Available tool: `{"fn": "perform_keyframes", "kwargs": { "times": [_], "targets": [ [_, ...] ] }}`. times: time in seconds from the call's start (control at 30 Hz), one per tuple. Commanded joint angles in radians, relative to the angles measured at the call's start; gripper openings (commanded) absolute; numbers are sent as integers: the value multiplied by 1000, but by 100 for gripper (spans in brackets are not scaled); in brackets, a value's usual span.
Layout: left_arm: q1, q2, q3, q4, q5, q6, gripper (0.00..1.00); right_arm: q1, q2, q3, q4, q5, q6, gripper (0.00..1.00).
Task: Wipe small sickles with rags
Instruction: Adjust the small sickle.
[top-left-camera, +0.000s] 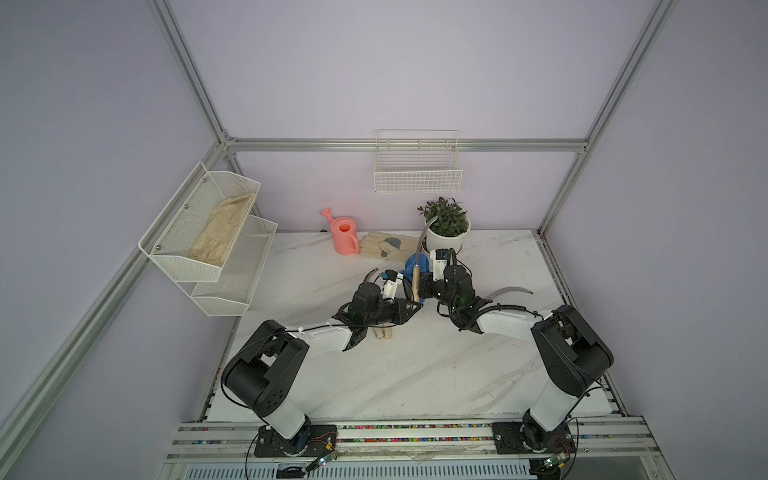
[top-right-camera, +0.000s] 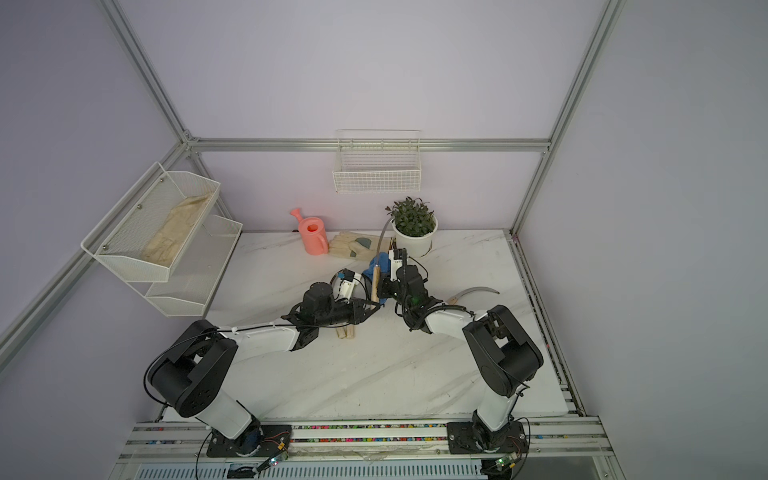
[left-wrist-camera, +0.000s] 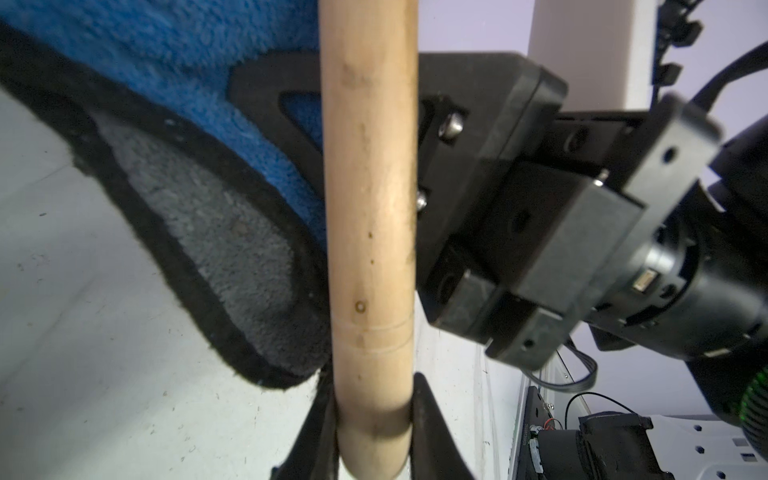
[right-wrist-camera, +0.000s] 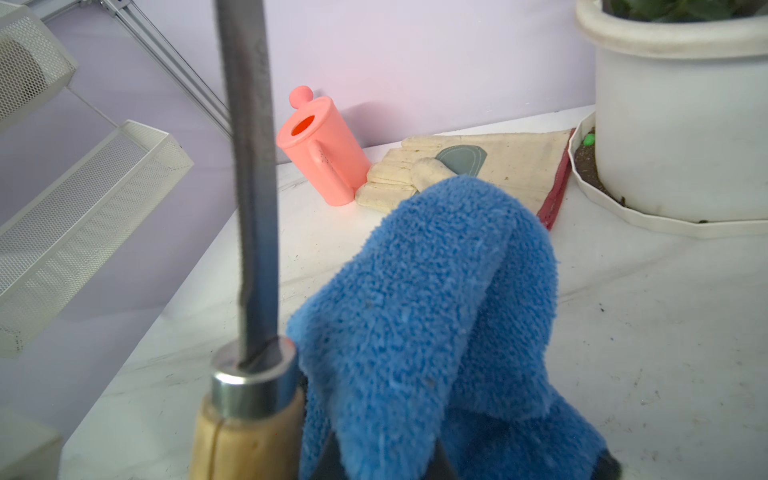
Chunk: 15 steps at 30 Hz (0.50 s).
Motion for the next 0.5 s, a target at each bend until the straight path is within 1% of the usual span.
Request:
{"fn": "perform_keyframes", "kwargs": {
  "times": [0.0,0.1,0.2,0.33,0.47],
  "targets": [
    [-13,21,35,79,76,14,0,33,-25,0,83,-94,14,0],
    [3,18,17,121,78,-9,0,26,-35,-20,71,-46,30,0],
    [36,5,-27,222,111,-48,0,-1,-40,-24,45,-39,47,0],
    [107,-12,-99,379,164,-127,0,-16,-46,-35,-3,10,31,0],
    [169,-18,-139,482,216,-192,0,-16,-42,-60,-12,29,2,0]
  ]
}}
